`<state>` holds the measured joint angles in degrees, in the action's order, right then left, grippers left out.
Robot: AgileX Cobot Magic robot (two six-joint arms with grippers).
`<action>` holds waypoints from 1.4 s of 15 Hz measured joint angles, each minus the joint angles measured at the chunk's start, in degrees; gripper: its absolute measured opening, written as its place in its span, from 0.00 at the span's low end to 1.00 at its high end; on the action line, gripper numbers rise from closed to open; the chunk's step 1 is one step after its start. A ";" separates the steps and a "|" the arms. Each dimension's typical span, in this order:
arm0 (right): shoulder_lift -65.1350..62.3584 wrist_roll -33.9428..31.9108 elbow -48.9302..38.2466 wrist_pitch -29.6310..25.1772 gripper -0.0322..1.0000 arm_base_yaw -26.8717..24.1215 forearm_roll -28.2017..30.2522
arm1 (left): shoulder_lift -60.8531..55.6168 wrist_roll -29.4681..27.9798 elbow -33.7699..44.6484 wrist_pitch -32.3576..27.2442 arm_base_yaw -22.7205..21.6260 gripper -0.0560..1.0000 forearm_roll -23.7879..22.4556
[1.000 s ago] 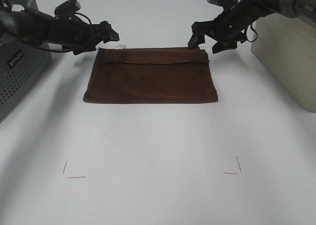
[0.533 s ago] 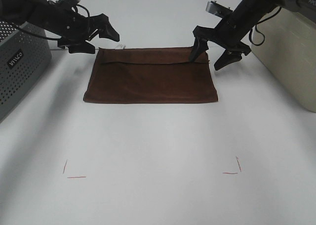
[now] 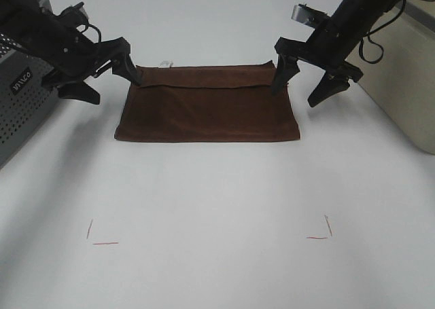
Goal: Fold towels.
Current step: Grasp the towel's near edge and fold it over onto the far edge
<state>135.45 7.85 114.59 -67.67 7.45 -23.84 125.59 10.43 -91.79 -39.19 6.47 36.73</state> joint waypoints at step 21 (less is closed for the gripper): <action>2.52 5.33 -9.80 14.55 0.63 0.00 -7.68 | 7.51 4.24 1.15 6.13 2.23 0.59 4.24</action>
<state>137.97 13.18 104.79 -53.11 7.45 -31.51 133.10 14.67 -90.64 -33.06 8.71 40.97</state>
